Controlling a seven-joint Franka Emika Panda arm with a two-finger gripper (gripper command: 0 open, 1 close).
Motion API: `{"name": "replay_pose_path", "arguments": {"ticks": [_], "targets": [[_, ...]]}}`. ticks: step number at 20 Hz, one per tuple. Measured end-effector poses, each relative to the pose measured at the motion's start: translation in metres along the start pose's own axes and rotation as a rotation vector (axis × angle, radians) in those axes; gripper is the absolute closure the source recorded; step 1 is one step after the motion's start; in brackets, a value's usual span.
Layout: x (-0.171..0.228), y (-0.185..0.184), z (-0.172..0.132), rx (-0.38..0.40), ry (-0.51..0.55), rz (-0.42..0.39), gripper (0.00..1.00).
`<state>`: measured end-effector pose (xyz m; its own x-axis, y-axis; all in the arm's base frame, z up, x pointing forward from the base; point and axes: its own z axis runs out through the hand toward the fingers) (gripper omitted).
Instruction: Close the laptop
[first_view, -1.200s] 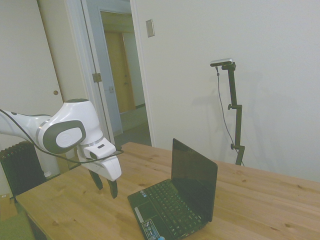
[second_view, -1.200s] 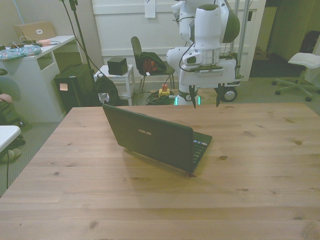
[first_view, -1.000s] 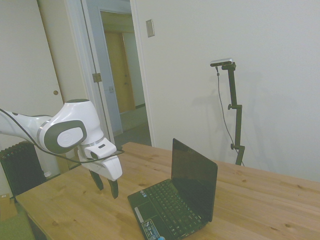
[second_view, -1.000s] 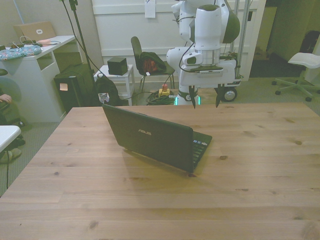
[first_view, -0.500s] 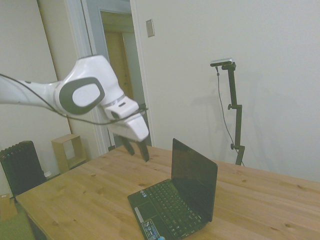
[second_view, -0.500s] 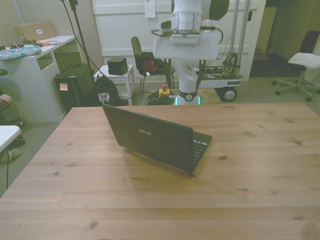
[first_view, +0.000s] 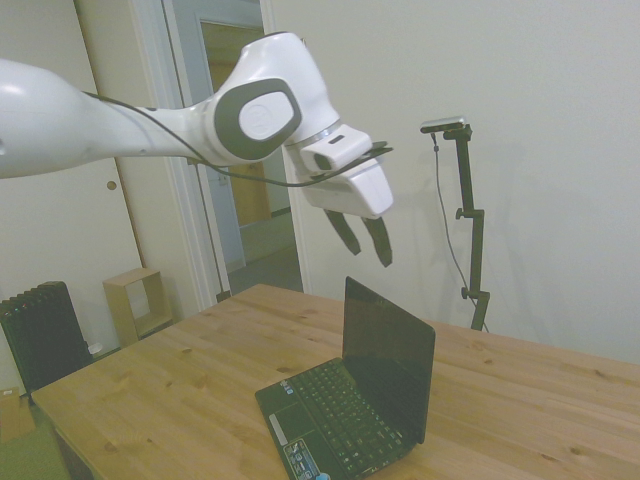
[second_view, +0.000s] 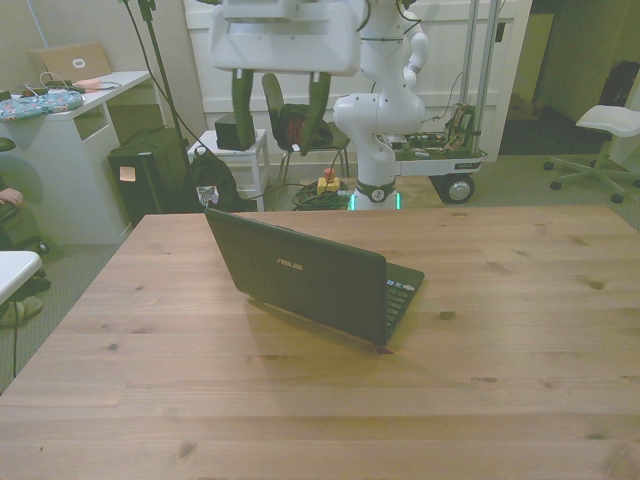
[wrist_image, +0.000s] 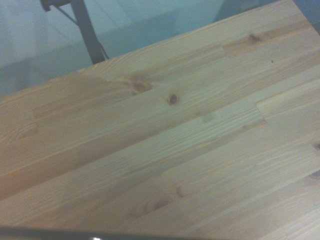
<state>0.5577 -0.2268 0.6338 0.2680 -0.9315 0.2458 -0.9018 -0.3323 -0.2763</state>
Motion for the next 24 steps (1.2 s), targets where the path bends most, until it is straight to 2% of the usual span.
{"name": "replay_pose_path", "arguments": {"ticks": [6, 12, 13, 20, 24], "targets": [[0.049, 0.007, 0.056, -0.015, -0.073, 0.089, 0.0], [0.068, 0.008, 0.106, -0.034, -0.139, 0.118, 0.0], [0.067, 0.004, 0.112, -0.04, -0.152, 0.116, 1.0], [0.049, -0.025, 0.149, -0.054, -0.209, 0.079, 1.0], [0.044, -0.029, 0.158, -0.059, -0.223, 0.074, 1.0]]}}
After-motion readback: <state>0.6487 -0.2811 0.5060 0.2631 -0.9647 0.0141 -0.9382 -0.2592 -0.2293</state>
